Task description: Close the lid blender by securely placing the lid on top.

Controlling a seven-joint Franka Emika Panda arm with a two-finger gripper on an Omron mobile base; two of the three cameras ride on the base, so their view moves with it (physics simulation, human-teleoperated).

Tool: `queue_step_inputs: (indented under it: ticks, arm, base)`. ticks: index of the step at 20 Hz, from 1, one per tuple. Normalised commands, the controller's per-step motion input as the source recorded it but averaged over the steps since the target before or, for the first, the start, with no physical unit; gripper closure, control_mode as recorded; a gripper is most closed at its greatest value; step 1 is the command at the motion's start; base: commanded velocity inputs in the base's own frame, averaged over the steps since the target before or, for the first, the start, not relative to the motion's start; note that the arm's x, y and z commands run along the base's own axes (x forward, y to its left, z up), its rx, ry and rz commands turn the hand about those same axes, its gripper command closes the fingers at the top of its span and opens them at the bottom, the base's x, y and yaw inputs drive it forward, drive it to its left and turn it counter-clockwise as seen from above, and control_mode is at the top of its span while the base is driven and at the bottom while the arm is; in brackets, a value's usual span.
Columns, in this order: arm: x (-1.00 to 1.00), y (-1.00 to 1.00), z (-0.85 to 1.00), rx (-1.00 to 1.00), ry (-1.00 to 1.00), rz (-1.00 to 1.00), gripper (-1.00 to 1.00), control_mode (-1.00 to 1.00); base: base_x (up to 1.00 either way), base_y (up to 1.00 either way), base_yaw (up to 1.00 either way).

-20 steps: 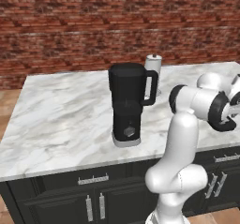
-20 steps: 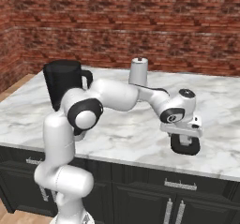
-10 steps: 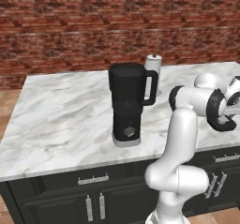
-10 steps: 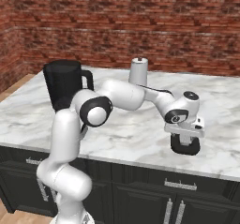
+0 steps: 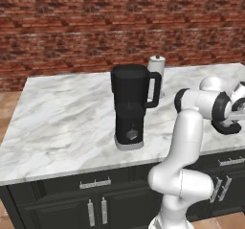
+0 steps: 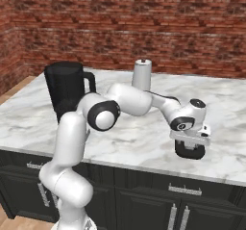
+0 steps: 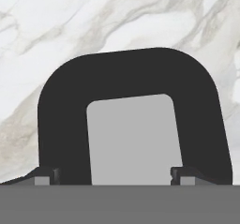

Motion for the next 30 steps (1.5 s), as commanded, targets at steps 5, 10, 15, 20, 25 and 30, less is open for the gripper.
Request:
queue_step_inputs:
  ticks: [5, 10, 15, 20, 25, 30]
  arm:
    - [0.13, 0.00, 0.00, 0.00, 0.00, 0.00, -1.00, -1.00]
    - [0.12, 0.00, 0.00, 0.00, 0.00, 0.00, -1.00, -1.00]
    - [0.08, -0.06, 0.00, 0.00, 0.00, 0.00, -1.00, -1.00]
    - [0.03, -0.23, -0.05, 0.00, 0.00, 0.00, -1.00, -1.00]
    - [0.00, -0.07, -0.38, 0.00, 0.01, 0.00, -1.00, -1.00]
    - [0.02, 0.03, -0.51, -0.02, 0.02, 0.00, -1.00, -1.00]
  base:
    - [0.00, 0.00, 0.00]
    - [0.00, 0.00, 0.00]
    - [0.00, 0.00, 0.00]
    - [0.00, 0.00, 0.00]
    - [0.00, 0.00, 0.00]
    - [0.00, 0.00, 0.00]
